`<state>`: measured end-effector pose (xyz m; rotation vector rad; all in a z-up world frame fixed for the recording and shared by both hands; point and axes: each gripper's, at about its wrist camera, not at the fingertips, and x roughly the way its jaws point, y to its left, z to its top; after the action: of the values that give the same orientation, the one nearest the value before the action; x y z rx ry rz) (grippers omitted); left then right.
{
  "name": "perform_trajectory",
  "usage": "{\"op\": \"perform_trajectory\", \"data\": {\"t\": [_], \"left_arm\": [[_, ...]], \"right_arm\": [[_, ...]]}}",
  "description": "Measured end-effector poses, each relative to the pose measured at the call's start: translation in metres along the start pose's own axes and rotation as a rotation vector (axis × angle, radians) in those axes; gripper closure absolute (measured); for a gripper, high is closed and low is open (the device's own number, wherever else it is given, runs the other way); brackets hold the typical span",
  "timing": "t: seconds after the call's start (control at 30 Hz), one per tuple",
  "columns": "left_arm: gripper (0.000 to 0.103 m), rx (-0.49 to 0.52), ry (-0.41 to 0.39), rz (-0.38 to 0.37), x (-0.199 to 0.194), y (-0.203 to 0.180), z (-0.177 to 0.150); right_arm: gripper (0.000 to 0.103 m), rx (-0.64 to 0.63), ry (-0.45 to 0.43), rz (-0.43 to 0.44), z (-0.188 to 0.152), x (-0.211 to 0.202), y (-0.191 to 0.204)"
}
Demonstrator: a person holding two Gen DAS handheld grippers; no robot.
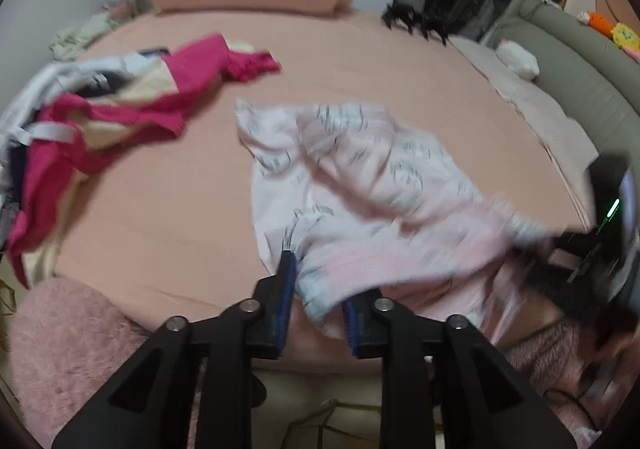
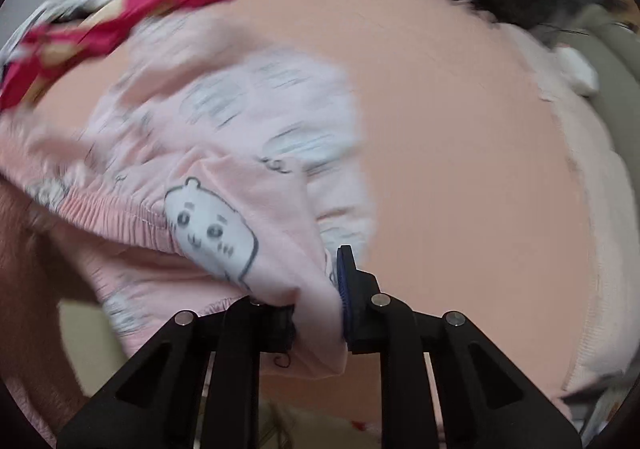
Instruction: Fold clothes
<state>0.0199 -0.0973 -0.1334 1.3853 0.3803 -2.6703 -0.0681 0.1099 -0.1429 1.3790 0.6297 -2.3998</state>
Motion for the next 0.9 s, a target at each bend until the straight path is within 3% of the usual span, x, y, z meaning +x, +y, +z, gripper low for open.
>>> {"op": "perform_trajectory", "data": {"t": [0.07, 0.13, 0.2, 0.33, 0.43, 0.53, 0.63, 0.7, 0.73, 0.83, 0.9], "left_arm": [[0.078, 0.015, 0.042, -0.023, 0.015, -0.004, 0.002], [0.071, 0.032, 0.06, -0.044, 0.023, -0.012, 0.005], [0.051, 0.047, 0.075, -0.068, 0.029, -0.023, 0.004], [0.051, 0.122, 0.133, -0.064, 0.043, -0.044, -0.01], [0.063, 0.17, 0.147, -0.027, 0.048, -0.052, -0.019], [0.083, 0.152, 0.116, -0.016, 0.041, -0.049, -0.014], [0.087, 0.116, 0.038, 0.024, 0.023, -0.039, -0.007], [0.09, 0.083, -0.006, 0.059, 0.005, -0.031, -0.003], [0.09, 0.055, -0.022, 0.066, -0.005, -0.026, -0.003], [0.091, -0.038, -0.046, 0.053, -0.04, -0.01, -0.007], [0.091, -0.036, -0.027, 0.025, -0.052, -0.01, -0.01]], "right_arm": [[0.088, 0.043, -0.025, -0.045, 0.002, -0.008, -0.024], [0.088, 0.121, -0.055, -0.067, -0.002, -0.021, -0.051], [0.088, 0.215, -0.069, -0.082, -0.006, -0.031, -0.073], [0.079, 0.339, -0.01, -0.11, -0.003, -0.023, -0.091], [0.074, 0.351, 0.139, -0.078, -0.009, 0.016, -0.082], [0.07, 0.308, 0.213, 0.049, -0.015, 0.037, -0.062], [0.068, 0.237, 0.188, 0.108, -0.008, 0.042, -0.037], [0.082, 0.191, 0.159, 0.121, -0.001, 0.041, -0.026], [0.085, 0.172, 0.147, 0.116, 0.001, 0.036, -0.023], [0.089, 0.138, 0.121, 0.099, 0.001, 0.016, -0.018], [0.089, 0.165, 0.114, 0.136, -0.001, 0.001, -0.022]]}}
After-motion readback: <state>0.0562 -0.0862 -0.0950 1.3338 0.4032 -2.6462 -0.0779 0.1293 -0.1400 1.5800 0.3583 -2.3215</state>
